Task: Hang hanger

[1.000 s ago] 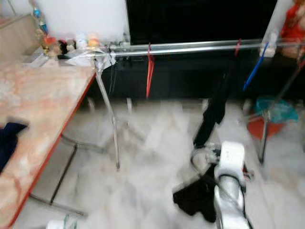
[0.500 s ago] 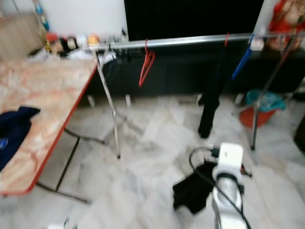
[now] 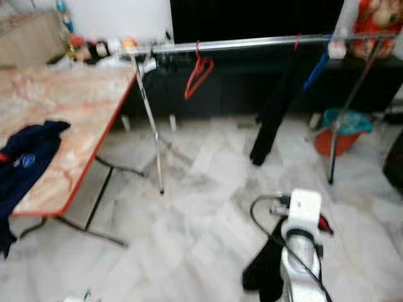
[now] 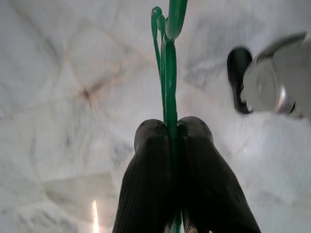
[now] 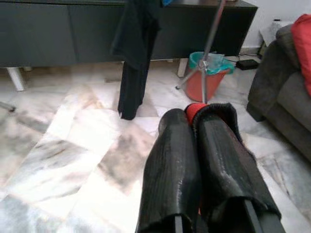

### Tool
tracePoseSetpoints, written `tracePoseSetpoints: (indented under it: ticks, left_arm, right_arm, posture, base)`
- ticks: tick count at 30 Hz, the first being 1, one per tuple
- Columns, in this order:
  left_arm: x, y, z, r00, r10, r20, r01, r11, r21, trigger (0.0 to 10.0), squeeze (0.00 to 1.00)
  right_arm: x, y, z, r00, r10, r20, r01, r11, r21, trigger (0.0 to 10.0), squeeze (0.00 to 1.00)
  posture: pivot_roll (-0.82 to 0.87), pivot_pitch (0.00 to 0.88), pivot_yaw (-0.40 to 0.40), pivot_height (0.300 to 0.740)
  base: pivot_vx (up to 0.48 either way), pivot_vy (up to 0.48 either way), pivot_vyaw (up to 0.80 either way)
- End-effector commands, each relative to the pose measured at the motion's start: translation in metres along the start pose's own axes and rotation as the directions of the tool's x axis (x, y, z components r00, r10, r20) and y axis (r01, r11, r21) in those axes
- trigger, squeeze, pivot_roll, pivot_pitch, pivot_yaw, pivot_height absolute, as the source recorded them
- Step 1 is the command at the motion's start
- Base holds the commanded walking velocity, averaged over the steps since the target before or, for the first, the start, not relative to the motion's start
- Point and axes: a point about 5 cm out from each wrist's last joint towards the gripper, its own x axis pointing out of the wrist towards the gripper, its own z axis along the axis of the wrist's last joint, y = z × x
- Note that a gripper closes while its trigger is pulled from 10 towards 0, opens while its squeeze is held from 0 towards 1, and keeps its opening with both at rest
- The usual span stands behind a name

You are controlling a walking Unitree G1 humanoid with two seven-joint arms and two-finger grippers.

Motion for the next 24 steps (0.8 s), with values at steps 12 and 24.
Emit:
tracePoseSetpoints:
  ticks: [12,24]
  left_arm:
    - [0.0000,0.0012,0.0001,1.000,0.002,-0.007,-0.002,1.000,-0.002,10.0,0.00]
    - [0.0000,0.0009,0.0000,1.000,0.003,-0.007,-0.003,1.000,-0.008,10.0,0.00]
  right_arm:
    - [0.0029,0.0035,0.0122,0.999,-0.003,0.044,0.002,1.000,0.026,10.0,0.00]
    - [0.0025,0.0032,0.0126,0.999,-0.001,0.044,0.000,1.000,0.024,10.0,0.00]
  posture:
    - [-0.03,0.000,0.059,0.740]
    - [-0.03,0.000,0.053,0.740]
  base:
    - [-0.294,0.000,0.00]
    - [-0.298,0.000,0.00]
